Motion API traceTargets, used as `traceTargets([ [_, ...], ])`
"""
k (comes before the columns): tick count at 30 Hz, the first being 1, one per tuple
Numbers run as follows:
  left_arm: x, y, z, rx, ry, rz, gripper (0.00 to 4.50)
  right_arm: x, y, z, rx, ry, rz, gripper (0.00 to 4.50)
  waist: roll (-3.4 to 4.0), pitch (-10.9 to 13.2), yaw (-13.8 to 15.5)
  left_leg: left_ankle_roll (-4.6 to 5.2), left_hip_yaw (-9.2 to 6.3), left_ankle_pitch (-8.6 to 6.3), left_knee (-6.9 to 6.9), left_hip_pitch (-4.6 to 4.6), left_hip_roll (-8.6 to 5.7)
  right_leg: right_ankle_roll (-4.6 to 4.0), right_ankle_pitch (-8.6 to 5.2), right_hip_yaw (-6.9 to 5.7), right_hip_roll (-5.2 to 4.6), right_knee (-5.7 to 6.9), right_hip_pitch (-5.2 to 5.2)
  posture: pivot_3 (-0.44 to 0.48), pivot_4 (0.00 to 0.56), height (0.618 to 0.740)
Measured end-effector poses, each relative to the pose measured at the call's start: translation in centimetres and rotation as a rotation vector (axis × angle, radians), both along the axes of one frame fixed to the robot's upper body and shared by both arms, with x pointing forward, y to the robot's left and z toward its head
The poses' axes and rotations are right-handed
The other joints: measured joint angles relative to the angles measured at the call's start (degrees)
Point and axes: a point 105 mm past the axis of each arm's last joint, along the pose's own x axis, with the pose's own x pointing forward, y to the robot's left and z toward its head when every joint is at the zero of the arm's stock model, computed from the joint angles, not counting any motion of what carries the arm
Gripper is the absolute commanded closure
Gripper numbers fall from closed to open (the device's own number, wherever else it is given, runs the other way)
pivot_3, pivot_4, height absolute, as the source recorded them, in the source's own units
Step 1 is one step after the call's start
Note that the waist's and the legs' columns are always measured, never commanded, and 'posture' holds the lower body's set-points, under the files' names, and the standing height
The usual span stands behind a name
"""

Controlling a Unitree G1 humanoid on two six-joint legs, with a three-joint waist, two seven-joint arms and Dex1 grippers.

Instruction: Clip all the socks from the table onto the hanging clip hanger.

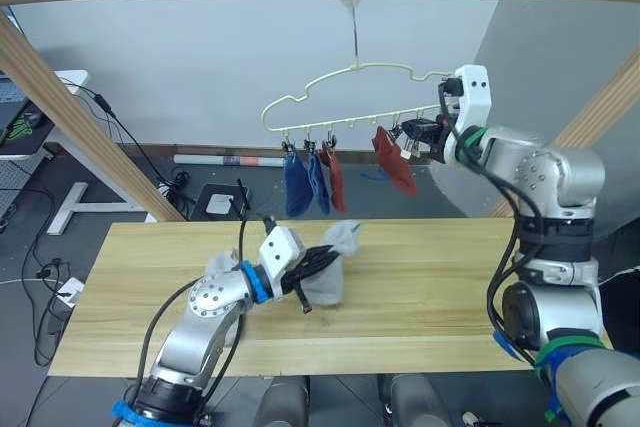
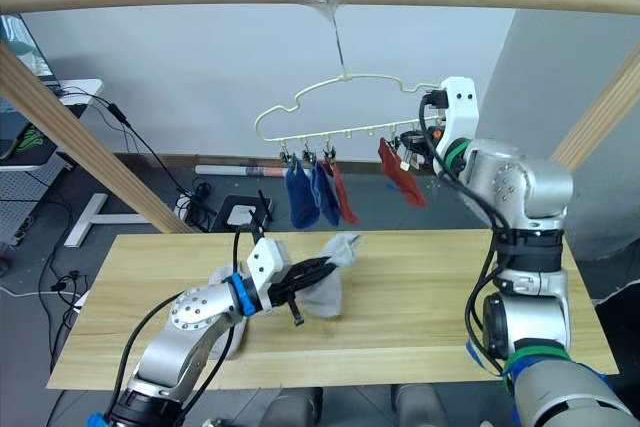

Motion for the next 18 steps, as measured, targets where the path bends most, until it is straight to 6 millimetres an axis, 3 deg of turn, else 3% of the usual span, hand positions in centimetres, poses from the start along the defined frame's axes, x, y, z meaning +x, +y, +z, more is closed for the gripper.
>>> traceTargets([
  [2, 0.1, -1.1, 1.5, 0.0, -0.112, -0.041, 4.49, -0.3, -0.1, 0.1, 0.08, 0.087, 0.012, 4.5, -0.01, 0.0, 0.0, 0.01, 0.01, 0.0, 0.0, -0.01, -0.01, 0.0, 0.0, 0.01, 0.0, 0.0, -0.01, 0.024, 0.201, 0.74],
  [6, 1.0, -3.0, 2.4, 0.014, -0.224, -0.083, 4.49, -0.7, 0.4, 0.0, 0.188, 0.226, 0.029, 4.5, -0.01, 0.0, 0.0, 0.02, 0.0, 0.01, 0.0, -0.02, -0.03, -0.01, 0.01, -0.01, 0.0, 0.01, -0.01, 0.023, 0.204, 0.74],
  [11, 2.7, -4.3, 1.9, -0.013, -0.209, -0.038, 4.49, -0.9, 0.2, 0.0, 0.238, 0.27, 0.016, 4.5, -0.01, 0.0, -0.1, 0.04, 0.01, 0.0, 0.0, -0.04, -0.04, 0.0, 0.01, -0.01, -0.01, 0.02, -0.01, 0.021, 0.206, 0.74],
  [18, 3.7, -6.1, 2.6, -0.099, -0.197, 0.005, 4.49, -0.9, 0.3, 0.0, 0.235, 0.271, 0.011, 4.5, -0.01, 0.0, -0.2, 0.04, 0.0, 0.01, 0.01, -0.04, -0.05, 0.0, 0.01, -0.02, -0.03, 0.05, -0.01, 0.01, 0.213, 0.74],
])
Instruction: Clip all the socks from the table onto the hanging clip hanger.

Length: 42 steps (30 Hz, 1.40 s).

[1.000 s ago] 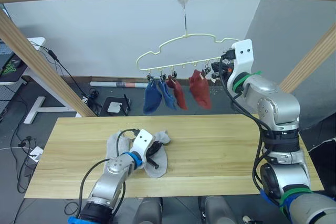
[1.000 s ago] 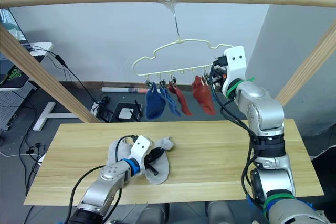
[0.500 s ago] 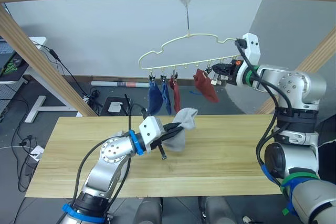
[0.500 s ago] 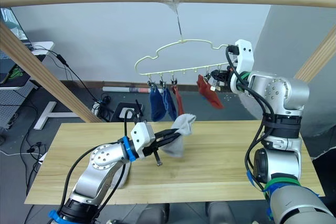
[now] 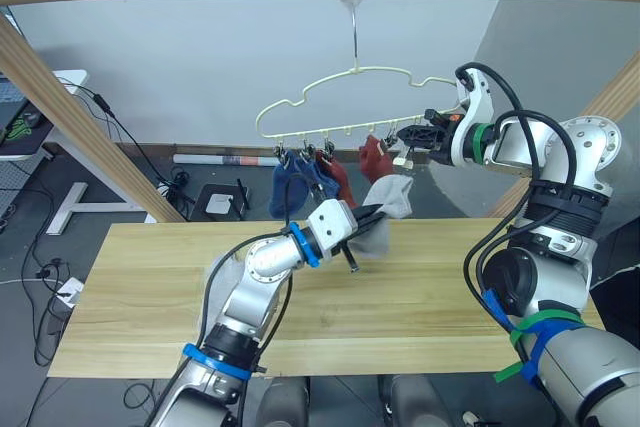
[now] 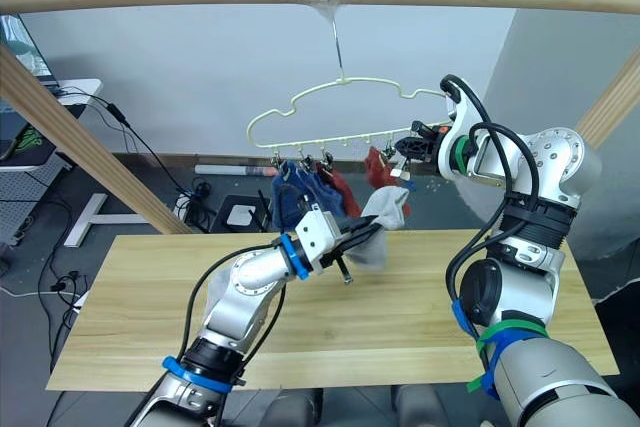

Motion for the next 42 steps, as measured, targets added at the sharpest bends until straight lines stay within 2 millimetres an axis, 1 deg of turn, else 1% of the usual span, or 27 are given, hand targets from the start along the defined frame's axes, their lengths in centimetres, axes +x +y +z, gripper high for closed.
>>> traceTargets([
  [9, 0.7, -0.4, 0.2, -0.028, 0.004, 0.034, 4.49, -0.2, 0.0, -0.2, 0.004, -0.003, 0.002, 4.5, 0.0, 0.0, 0.0, 0.02, -0.01, 0.01, 0.0, 0.0, -0.01, 0.0, 0.0, 0.0, 0.0, 0.01, 0.01, 0.01, 0.213, 0.74],
  [13, 1.3, -0.4, -0.1, -0.036, 0.024, 0.055, 4.49, -0.3, 0.0, -0.3, 0.003, -0.004, 0.002, 4.5, 0.0, 0.0, 0.0, 0.02, -0.01, 0.01, 0.01, 0.0, -0.01, 0.0, 0.0, 0.0, 0.0, 0.01, 0.0, 0.006, 0.215, 0.74],
  [17, 1.3, -0.8, 0.5, -0.051, 0.014, 0.048, 4.49, -0.3, 0.0, -0.3, 0.004, -0.005, 0.001, 4.5, 0.0, 0.0, -0.1, 0.02, -0.01, 0.01, 0.01, 0.0, -0.01, 0.0, 0.0, 0.0, 0.0, 0.01, 0.0, 0.007, 0.218, 0.74],
  [25, 1.5, -0.9, 0.5, -0.056, 0.017, 0.057, 4.49, -0.3, 0.1, -0.2, 0.009, -0.001, -0.001, 4.5, 0.0, 0.0, 0.0, 0.02, -0.01, 0.01, 0.0, 0.0, -0.02, 0.0, 0.0, 0.0, 0.0, 0.01, 0.0, 0.007, 0.218, 0.74],
  [29, 1.8, -1.2, 0.6, -0.059, 0.019, 0.06, 4.5, -0.3, 0.0, -0.6, 0.008, 0.015, -0.006, 3.34, -0.01, 0.0, -0.1, 0.02, -0.01, 0.01, 0.0, -0.02, -0.01, 0.0, 0.0, -0.01, 0.0, 0.01, 0.0, 0.004, 0.224, 0.74],
  [30, 1.8, -1.2, 0.7, -0.059, 0.015, 0.059, 4.5, -0.3, -0.1, -0.7, 0.008, 0.02, -0.007, 2.92, -0.01, 0.0, -0.1, 0.02, -0.01, 0.01, 0.0, -0.03, -0.01, 0.0, 0.0, 0.0, 0.0, 0.0, -0.01, 0.004, 0.224, 0.74],
  [33, 1.9, -1.3, 1.2, -0.061, 0.001, 0.054, 4.5, -0.2, -0.5, -1.6, 0.009, 0.058, -0.023, 1.93, 0.01, 0.0, -0.3, 0.02, 0.01, 0.01, -0.01, -0.05, -0.01, 0.0, 0.0, 0.02, 0.0, 0.0, -0.04, 0.004, 0.224, 0.74],
  [34, 1.9, -1.4, 1.2, -0.061, 0.002, 0.054, 4.5, -0.2, -0.6, -1.7, 0.014, 0.065, -0.025, 1.54, 0.02, 0.0, -0.5, 0.02, 0.02, 0.01, -0.02, -0.04, -0.01, 0.0, 0.0, 0.03, 0.0, 0.0, -0.05, 0.0, 0.226, 0.74],
  [37, 1.9, -1.4, 1.2, -0.06, 0.002, 0.053, 4.5, -0.2, -1.0, -1.6, 0.033, 0.065, -0.034, 0.65, 0.03, 0.0, -0.8, 0.02, 0.02, 0.01, -0.04, -0.05, -0.01, 0.0, 0.0, 0.02, 0.01, 0.0, -0.07, 0.0, 0.226, 0.74],
  [38, 1.9, -1.4, 1.2, -0.06, 0.003, 0.052, 4.5, -0.3, -1.2, -1.3, 0.055, 0.054, -0.027, 0.27, 0.02, 0.0, -0.8, 0.02, 0.02, 0.01, -0.04, -0.06, -0.01, 0.0, 0.0, 0.03, 0.01, -0.01, -0.07, -0.005, 0.227, 0.74],
  [39, 1.9, -1.5, 1.2, -0.06, 0.003, 0.05, 4.5, -0.4, -1.3, -1.0, 0.07, 0.044, -0.02, 0.02, 0.02, 0.0, -0.9, 0.03, 0.02, 0.01, -0.04, -0.06, -0.01, 0.0, 0.0, 0.03, 0.01, -0.01, -0.07, -0.005, 0.227, 0.74],
  [42, 1.9, -1.7, 1.4, -0.063, 0.001, 0.045, 4.5, -0.8, -2.4, -0.5, 0.087, 0.009, -0.025, 0.02, 0.02, 0.0, -1.0, 0.03, 0.02, 0.01, -0.03, -0.07, -0.01, 0.0, 0.0, 0.02, 0.0, -0.02, -0.07, -0.017, 0.23, 0.74],
])
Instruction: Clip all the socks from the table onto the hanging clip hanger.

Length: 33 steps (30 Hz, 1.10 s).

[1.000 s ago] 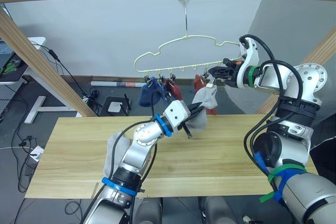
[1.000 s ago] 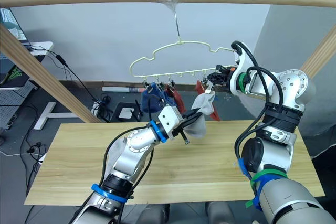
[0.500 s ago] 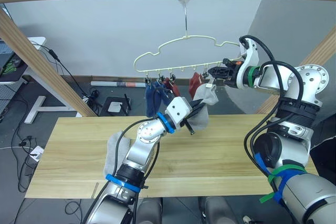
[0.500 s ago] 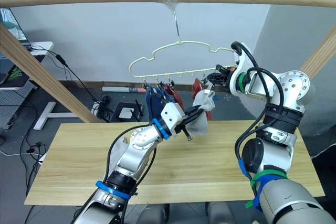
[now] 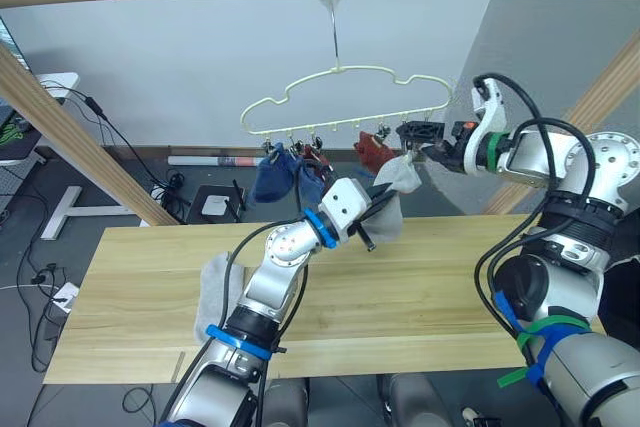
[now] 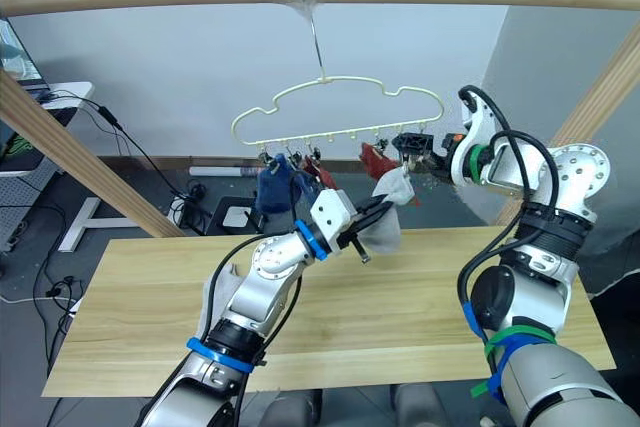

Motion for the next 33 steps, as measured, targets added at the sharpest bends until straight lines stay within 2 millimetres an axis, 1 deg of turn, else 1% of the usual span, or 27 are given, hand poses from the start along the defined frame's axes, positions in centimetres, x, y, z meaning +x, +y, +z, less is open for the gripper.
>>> traceTargets([
  [4, 0.0, -0.6, -0.2, -0.013, 0.024, -0.01, 4.5, -1.5, -1.9, 0.3, -0.088, -0.085, -0.008, 0.02, 0.01, 0.0, 0.0, 0.01, 0.02, -0.01, 0.01, -0.06, -0.02, 0.01, 0.0, 0.02, -0.01, -0.06, 0.0, -0.026, 0.229, 0.74],
  [6, 0.1, -0.9, -0.4, -0.016, 0.047, -0.019, 3.95, -2.2, -2.1, 0.8, -0.103, -0.137, 0.005, 0.0, 0.0, 0.0, -0.4, 0.01, 0.01, -0.01, 0.01, -0.05, -0.01, 0.01, 0.0, 0.01, 0.0, -0.06, 0.0, -0.034, 0.225, 0.74],
  [8, -0.1, -1.6, -0.3, -0.035, 0.072, -0.047, 3.5, -3.3, -2.3, 0.5, -0.14, -0.182, 0.012, 0.0, 0.0, 0.0, -0.7, 0.01, 0.0, -0.01, 0.01, -0.05, 0.0, 0.02, -0.01, -0.01, 0.01, -0.05, 0.0, -0.041, 0.225, 0.74],
  [12, 0.1, -2.5, -0.2, -0.084, 0.155, -0.069, 2.3, -5.1, -2.8, -1.1, -0.327, -0.276, 0.002, 0.0, -0.01, 0.0, -0.9, 0.01, 0.03, -0.01, 0.03, -0.04, -0.01, 0.06, -0.01, 0.03, 0.0, -0.06, 0.01, -0.046, 0.222, 0.74],
  [13, 0.3, -2.6, -0.1, -0.096, 0.177, -0.069, 1.97, -5.6, -2.7, -1.8, -0.389, -0.305, 0.0, 0.0, -0.03, 0.0, -0.8, 0.01, 0.02, -0.01, 0.03, -0.01, 0.0, 0.07, -0.02, 0.0, 0.02, -0.07, 0.02, -0.049, 0.219, 0.74],
  [16, 0.8, -2.2, -0.2, -0.103, 0.212, -0.056, 1.18, -5.9, -2.2, -3.5, -0.431, -0.34, -0.025, 0.0, -0.04, 0.1, -1.6, 0.0, 0.07, 0.0, 0.04, 0.04, 0.03, 0.09, -0.03, 0.05, 0.04, -0.05, 0.02, -0.046, 0.215, 0.74],
  [18, 1.0, -1.8, -0.5, -0.093, 0.233, -0.045, 0.54, -5.7, -2.1, -3.5, -0.418, -0.369, -0.068, 0.0, -0.04, 0.1, -2.1, 0.01, 0.07, 0.02, 0.04, 0.05, 0.02, 0.09, -0.03, 0.07, 0.04, -0.01, 0.02, -0.046, 0.215, 0.74],
  [20, 1.1, -1.4, -1.1, -0.089, 0.259, -0.039, 0.02, -5.7, -2.3, -3.4, -0.468, -0.418, -0.086, 0.0, -0.04, 0.1, -2.1, 0.03, 0.06, 0.04, 0.04, 0.06, 0.02, 0.09, -0.03, 0.05, 0.05, -0.02, 0.04, -0.038, 0.209, 0.74],
  [21, 1.1, -0.8, -1.5, -0.072, 0.268, -0.033, 0.02, -5.8, -2.3, -3.4, -0.515, -0.455, -0.096, 0.0, -0.03, 0.0, -2.1, 0.03, 0.06, 0.04, 0.03, 0.07, 0.02, 0.09, -0.03, 0.06, 0.05, -0.03, 0.03, -0.038, 0.209, 0.74],
  [23, 0.7, 0.8, -2.6, -0.025, 0.28, -0.018, 0.02, -6.0, -2.2, -4.1, -0.613, -0.515, -0.116, 0.0, -0.03, 0.0, -2.3, 0.02, 0.06, 0.04, -0.01, 0.11, 0.08, 0.09, -0.03, 0.06, 0.11, -0.04, 0.02, -0.026, 0.206, 0.74],
  [25, 0.4, 3.3, -3.4, 0.031, 0.284, 0.015, 0.02, -6.0, -1.8, -5.1, -0.675, -0.561, -0.136, 0.0, -0.03, 0.0, -2.5, -0.14, 0.06, 0.13, -0.04, 0.11, 0.12, 0.08, -0.03, 0.08, 0.14, 0.0, -0.02, -0.026, 0.206, 0.74],
  [26, 0.3, 4.4, -3.6, 0.056, 0.281, 0.027, 0.02, -5.9, -1.5, -5.2, -0.684, -0.584, -0.15, 0.0, -0.03, 0.1, -2.5, -0.15, 0.06, 0.13, -0.03, 0.1, 0.15, 0.08, -0.03, 0.08, 0.16, 0.01, -0.03, -0.026, 0.206, 0.74],
  [27, 0.0, 5.5, -3.4, 0.074, 0.276, 0.032, 0.02, -5.8, -1.1, -5.0, -0.685, -0.617, -0.168, 0.0, -0.03, 0.1, -2.4, -0.16, 0.06, 0.14, -0.02, 0.1, 0.15, 0.08, -0.02, 0.08, 0.16, 0.01, -0.02, -0.01, 0.201, 0.74],
  [28, -0.1, 6.1, -3.0, 0.081, 0.265, 0.033, 0.02, -5.8, -0.8, -4.7, -0.683, -0.645, -0.18, 0.0, -0.03, 0.1, -2.3, -0.15, 0.05, 0.13, -0.01, 0.1, 0.14, 0.08, -0.02, 0.08, 0.15, 0.0, 0.0, 0.016, 0.196, 0.74],
  [30, -0.5, 6.7, -2.0, 0.082, 0.241, 0.019, 0.0, -5.7, -0.2, -4.3, -0.669, -0.687, -0.196, 0.39, -0.07, 0.0, -1.4, -0.16, 0.02, 0.14, 0.03, 0.1, 0.12, 0.1, -0.01, 0.06, 0.14, -0.07, 0.06, 0.031, 0.192, 0.74],
  [31, -1.4, 7.2, -1.4, 0.11, 0.221, -0.014, 0.0, -5.8, 0.9, -4.1, -0.655, -0.726, -0.205, 0.58, -0.13, 0.0, -1.2, -0.17, 0.01, 0.14, 0.02, 0.1, 0.15, 0.1, -0.01, 0.06, 0.15, -0.08, 0.05, 0.031, 0.192, 0.74],
  [32, -2.0, 8.1, -0.7, 0.13, 0.208, -0.03, 0.0, -5.8, 1.7, -4.1, -0.654, -0.748, -0.21, 0.58, -0.12, 0.0, -1.0, -0.18, 0.02, 0.15, -0.01, 0.1, 0.15, 0.09, -0.01, 0.08, 0.16, -0.03, 0.01, 0.041, 0.19, 0.74],
  [33, -2.2, 8.6, -0.3, 0.138, 0.198, -0.035, 0.0, -5.8, 2.0, -4.1, -0.652, -0.752, -0.217, 0.58, -0.12, 0.0, -0.9, -0.18, 0.02, 0.15, -0.01, 0.09, 0.19, 0.09, -0.01, 0.07, 0.18, -0.03, -0.01, 0.048, 0.186, 0.74],
])
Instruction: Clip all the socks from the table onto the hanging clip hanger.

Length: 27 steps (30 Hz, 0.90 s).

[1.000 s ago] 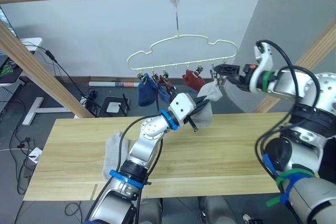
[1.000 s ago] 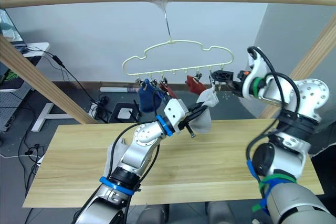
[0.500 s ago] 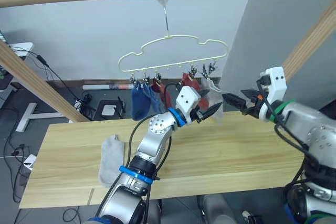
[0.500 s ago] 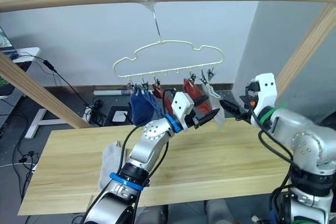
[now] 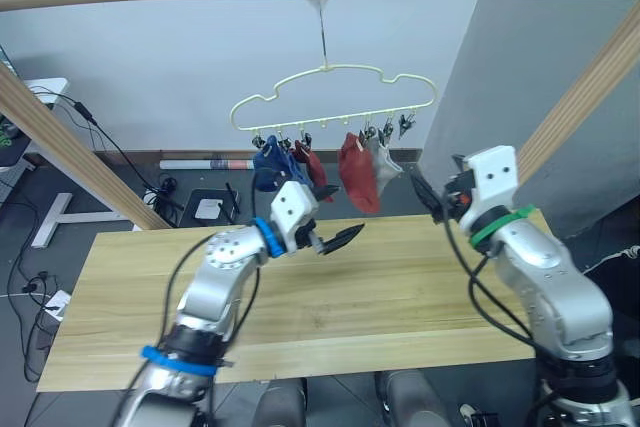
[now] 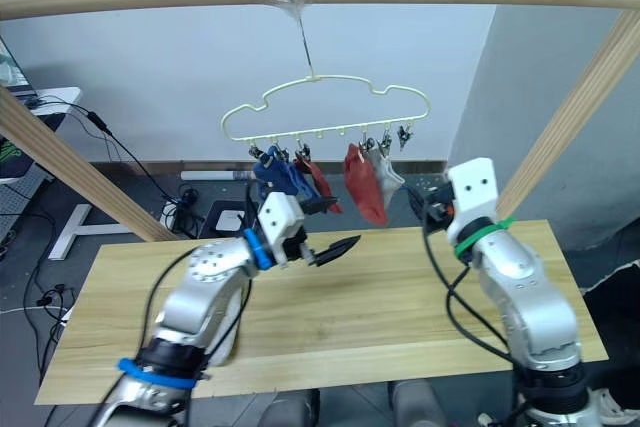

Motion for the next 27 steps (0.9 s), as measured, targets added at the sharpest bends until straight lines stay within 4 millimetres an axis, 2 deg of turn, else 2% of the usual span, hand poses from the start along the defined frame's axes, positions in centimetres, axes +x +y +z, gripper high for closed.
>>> traceTargets([
  [2, -1.4, 1.7, 1.8, 0.037, -0.028, -0.031, 0.0, 0.1, 0.8, 0.1, 0.022, -0.028, -0.027, 0.58, 0.0, 0.0, 0.1, -0.01, -0.02, 0.0, -0.04, 0.01, 0.08, -0.02, -0.01, -0.01, 0.07, 0.01, -0.02, 0.052, 0.184, 0.74],
  [5, -2.8, 2.4, 4.1, 0.057, -0.09, -0.071, 0.0, 0.3, 1.3, 0.1, 0.039, -0.05, -0.049, 1.4, 0.0, 0.0, 0.7, -0.01, -0.01, 0.0, -0.03, 0.0, 0.05, -0.03, -0.01, -0.01, 0.04, -0.04, 0.02, 0.055, 0.181, 0.74],
  [8, -3.6, 2.0, 4.5, 0.037, -0.07, -0.089, 0.0, 0.6, 1.3, -0.1, 0.046, -0.056, -0.072, 2.41, -0.01, 0.0, 1.6, -0.01, -0.01, 0.0, -0.01, -0.02, 0.02, -0.02, 0.0, -0.01, 0.02, -0.11, 0.04, 0.068, 0.177, 0.74],
  [13, -5.0, 2.0, 5.1, 0.003, -0.053, -0.077, 0.0, 0.9, 0.7, 0.0, 0.024, -0.08, -0.12, 2.41, -0.02, 0.0, 1.7, -0.01, -0.02, 0.0, -0.05, 0.01, 0.04, -0.04, 0.0, -0.01, 0.03, -0.06, 0.02, 0.08, 0.175, 0.74],
  [16, -5.0, 2.1, 4.7, 0.002, -0.033, -0.06, 0.0, 1.2, 0.7, -0.2, 0.026, -0.074, -0.127, 2.41, -0.02, 0.0, 1.7, -0.01, -0.02, 0.0, -0.01, 0.02, 0.04, -0.04, 0.0, -0.01, 0.04, 0.0, 0.02, 0.086, 0.178, 0.74],
  [20, -4.7, 2.1, 5.0, -0.004, -0.041, -0.039, 0.0, 1.7, 1.0, -0.1, 0.037, -0.077, -0.131, 3.34, -0.02, 0.0, 1.7, -0.01, -0.01, 0.01, 0.01, 0.03, 0.04, -0.04, 0.01, 0.0, 0.04, 0.04, 0.02, 0.089, 0.178, 0.74],
  [27, -4.6, 2.1, 5.2, -0.007, -0.046, -0.033, 0.0, 2.3, 0.5, -0.3, 0.041, -0.07, -0.176, 3.34, -0.02, 0.0, 1.7, -0.01, 0.0, 0.01, 0.0, 0.02, 0.04, -0.05, 0.01, 0.0, 0.04, 0.04, 0.01, 0.091, 0.178, 0.74],
])
